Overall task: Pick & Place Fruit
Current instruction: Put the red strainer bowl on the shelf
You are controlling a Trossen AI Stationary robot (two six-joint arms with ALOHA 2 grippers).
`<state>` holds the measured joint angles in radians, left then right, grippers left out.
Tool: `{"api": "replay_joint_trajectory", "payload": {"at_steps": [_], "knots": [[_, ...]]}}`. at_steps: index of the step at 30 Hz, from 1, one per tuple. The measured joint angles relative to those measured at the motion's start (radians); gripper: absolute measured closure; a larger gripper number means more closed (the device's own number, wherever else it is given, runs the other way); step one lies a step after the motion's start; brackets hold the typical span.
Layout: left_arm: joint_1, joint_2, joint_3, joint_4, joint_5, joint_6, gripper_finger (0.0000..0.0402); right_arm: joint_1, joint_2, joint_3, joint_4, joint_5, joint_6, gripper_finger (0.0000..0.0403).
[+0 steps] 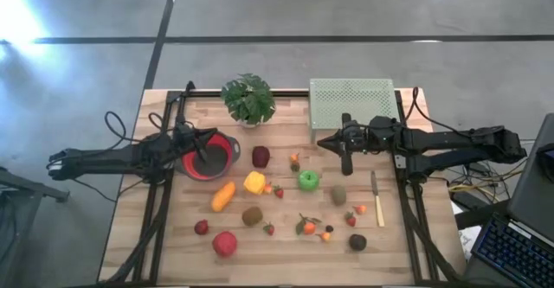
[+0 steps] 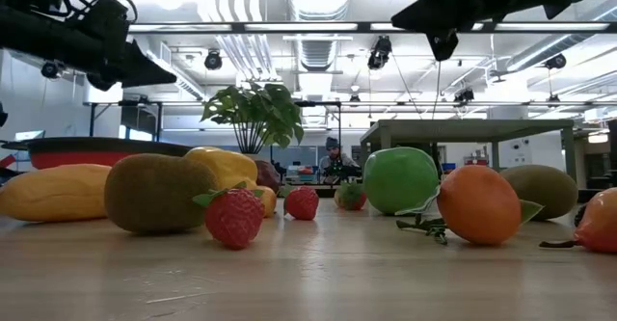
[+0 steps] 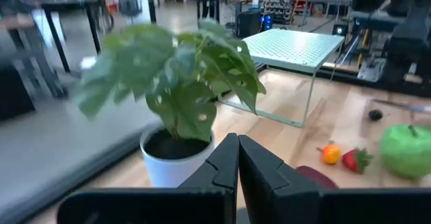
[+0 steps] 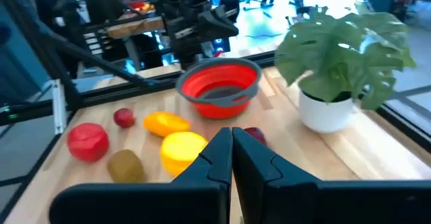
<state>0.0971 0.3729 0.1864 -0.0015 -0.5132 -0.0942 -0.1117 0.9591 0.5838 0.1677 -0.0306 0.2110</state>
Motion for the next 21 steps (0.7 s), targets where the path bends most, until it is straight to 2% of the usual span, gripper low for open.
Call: {"api": "replay_joint_trajectory", "payload": {"at_steps": [9,12,16,21], "knots": [[0.006,0.0,0.005,-0.032,-0.002,-0.126,0.0385,0.0,-0.001,0.0,-0.008,-0.001,0.077,0.0394],[0.012,0.016,0.07,-0.104,-0.002,-0.115,0.0378,0.0,-0.003,0.0,-0.018,-0.007,0.078,0.0394],[0.026,0.08,0.227,-0.352,-0.005,-0.094,0.0329,-0.001,-0.004,0.0,-0.057,-0.007,0.077,0.0394],[0.081,0.207,0.487,-0.736,-0.005,-0.227,0.0246,-0.021,-0.004,0.0,-0.064,-0.007,0.07,0.0394]]}}
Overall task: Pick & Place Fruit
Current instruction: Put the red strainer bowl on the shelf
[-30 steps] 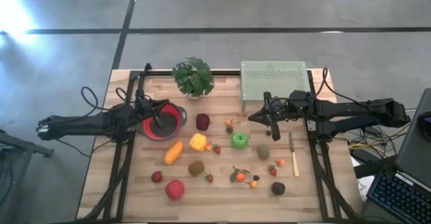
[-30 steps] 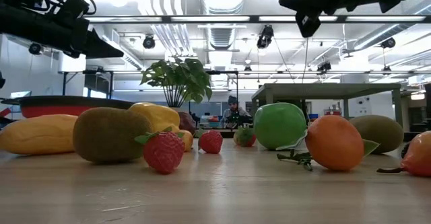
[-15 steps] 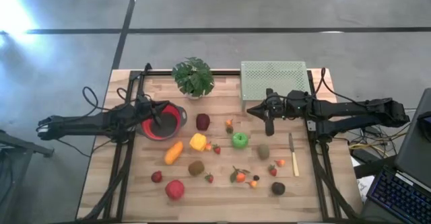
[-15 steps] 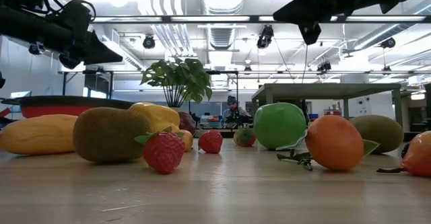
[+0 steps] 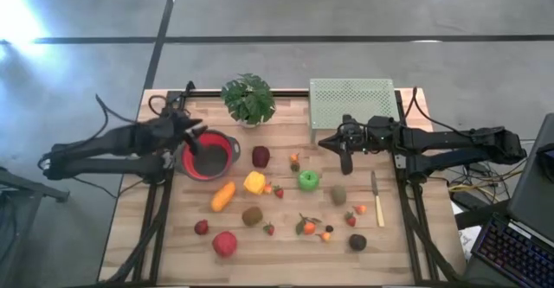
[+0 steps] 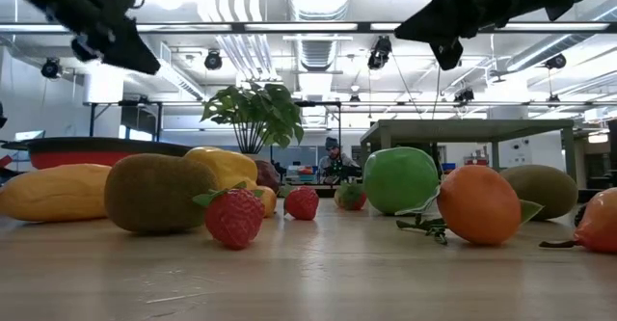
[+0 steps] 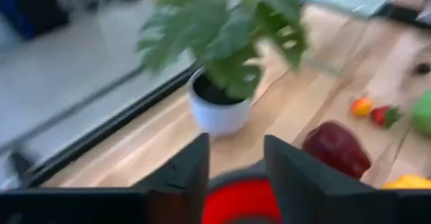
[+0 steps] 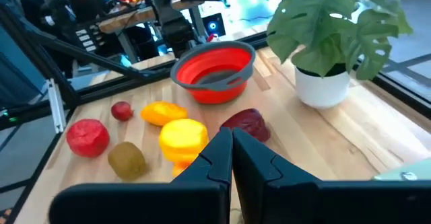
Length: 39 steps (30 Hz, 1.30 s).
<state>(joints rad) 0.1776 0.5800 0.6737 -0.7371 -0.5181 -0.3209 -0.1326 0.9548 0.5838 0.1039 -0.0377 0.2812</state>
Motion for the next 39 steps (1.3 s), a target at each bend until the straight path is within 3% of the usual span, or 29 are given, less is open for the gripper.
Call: {"api": "replay_joint_trajectory", "payload": {"at_steps": [5,9,15,21,33,39], "knots": [[0.072,0.159,0.237,-0.396,0.036,-0.167,0.0198,-0.047,0.0,0.0,-0.07,-0.022,-0.002,0.0394],[0.143,0.284,0.334,-0.559,0.093,-0.2,0.0178,-0.088,0.017,0.0,-0.14,-0.023,-0.011,0.0394],[0.242,0.428,0.352,-0.564,0.314,-0.134,0.0178,-0.134,0.043,0.0,-0.154,-0.084,0.0,0.0394],[0.287,0.536,0.35,-0.582,0.298,-0.062,0.0185,-0.141,0.043,0.0,-0.153,-0.175,0.01,0.0394],[0.371,0.591,0.336,-0.586,0.316,0.058,0.0189,-0.141,0.039,0.0,-0.153,-0.184,0.015,0.0394],[0.445,0.618,0.336,-0.499,0.336,0.13,0.0189,-0.141,0.039,0.0,-0.153,-0.184,-0.012,0.0394]]}}
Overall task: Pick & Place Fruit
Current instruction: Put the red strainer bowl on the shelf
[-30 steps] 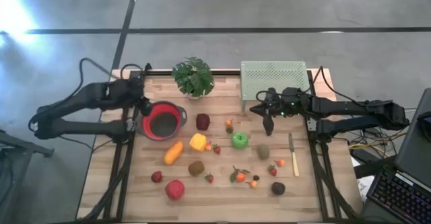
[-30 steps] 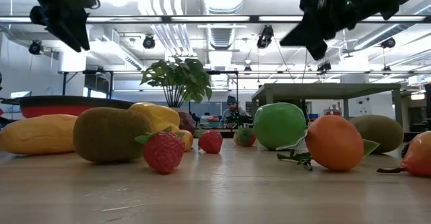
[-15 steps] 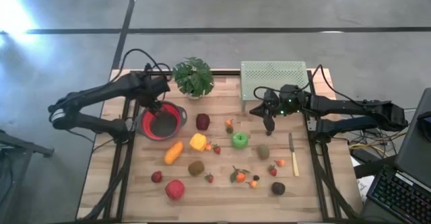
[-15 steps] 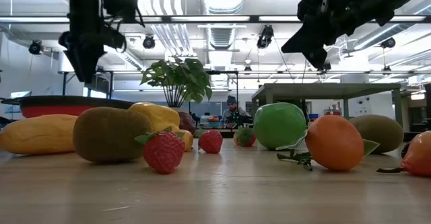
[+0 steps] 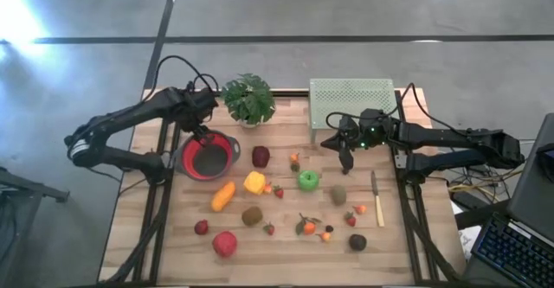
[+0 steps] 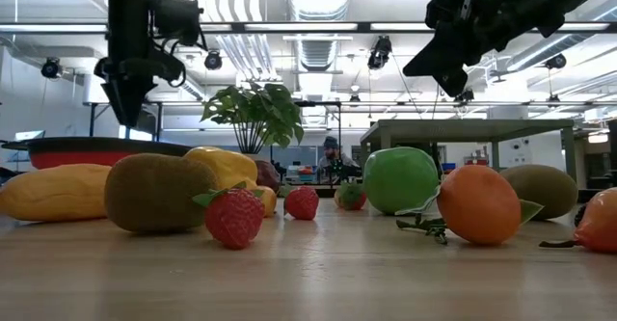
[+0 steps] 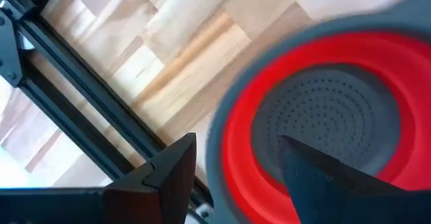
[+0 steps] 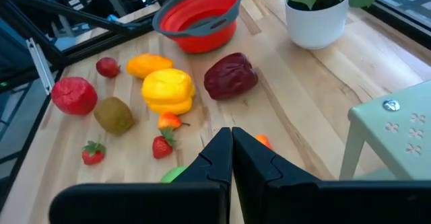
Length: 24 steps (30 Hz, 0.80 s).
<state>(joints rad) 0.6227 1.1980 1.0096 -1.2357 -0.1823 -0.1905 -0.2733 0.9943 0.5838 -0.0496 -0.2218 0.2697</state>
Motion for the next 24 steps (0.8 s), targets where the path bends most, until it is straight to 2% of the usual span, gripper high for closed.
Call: {"api": "replay_joint_trajectory", "payload": {"at_steps": [7,20,24], "knots": [[0.067,0.089,0.0,0.023,0.044,0.068,0.0189,0.0,0.0,0.0,-0.007,0.0,-0.007,0.0394],[0.087,0.21,0.0,0.084,0.06,0.145,0.0189,0.0,0.0,0.0,-0.022,0.0,-0.012,0.0394],[0.097,0.244,0.0,0.092,0.104,0.192,0.0189,0.0,-0.001,0.0,-0.05,0.0,-0.012,0.0394]]}}
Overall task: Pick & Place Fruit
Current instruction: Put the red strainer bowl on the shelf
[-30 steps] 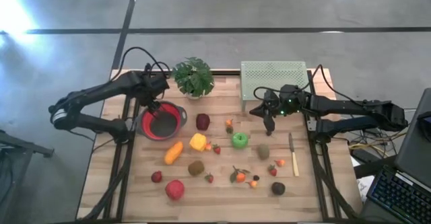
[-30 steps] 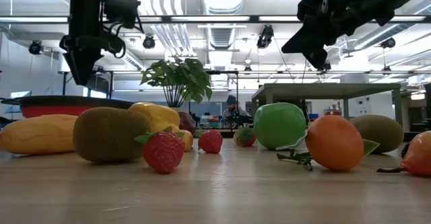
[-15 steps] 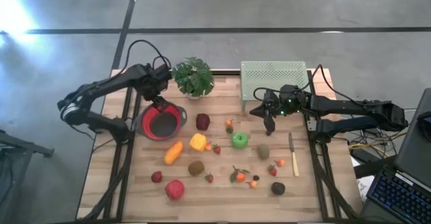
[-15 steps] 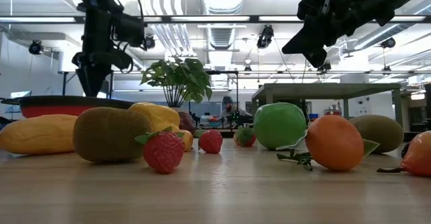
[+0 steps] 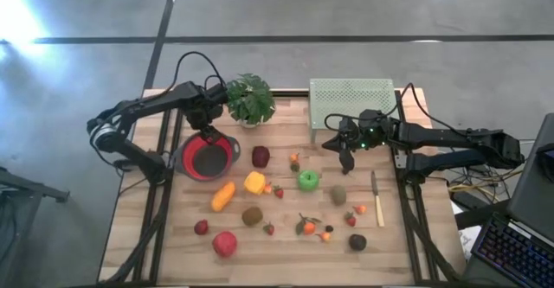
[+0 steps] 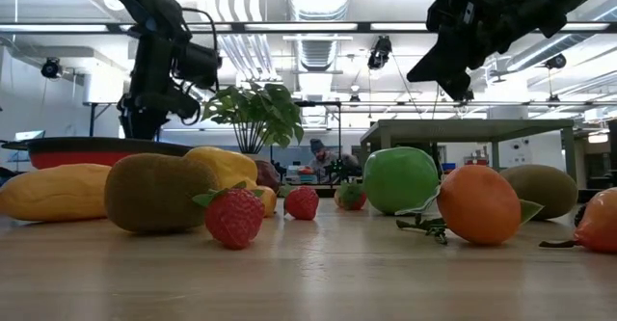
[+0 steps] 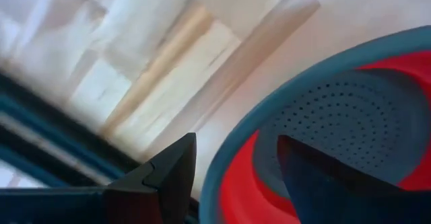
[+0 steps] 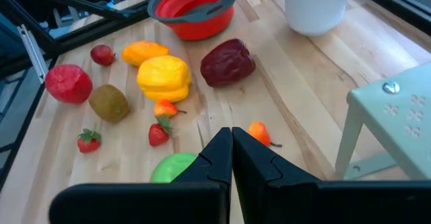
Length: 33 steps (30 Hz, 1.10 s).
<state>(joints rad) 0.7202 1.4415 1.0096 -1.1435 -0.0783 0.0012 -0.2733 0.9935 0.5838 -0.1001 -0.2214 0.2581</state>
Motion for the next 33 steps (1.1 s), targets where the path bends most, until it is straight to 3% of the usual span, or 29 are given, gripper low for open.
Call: {"api": "replay_joint_trajectory", "payload": {"at_steps": [11,23,33], "knots": [[0.007,0.056,0.0,0.019,0.042,0.194,0.0207,0.0,0.0,0.0,-0.01,0.0,0.0,0.0394],[0.012,0.045,0.0,0.01,0.046,0.327,0.0372,0.0,0.0,0.0,-0.009,0.001,-0.008,0.0394],[0.013,0.028,0.0,-0.004,0.048,0.338,0.0367,0.0,0.0,0.0,-0.01,0.003,-0.008,0.0394]]}}
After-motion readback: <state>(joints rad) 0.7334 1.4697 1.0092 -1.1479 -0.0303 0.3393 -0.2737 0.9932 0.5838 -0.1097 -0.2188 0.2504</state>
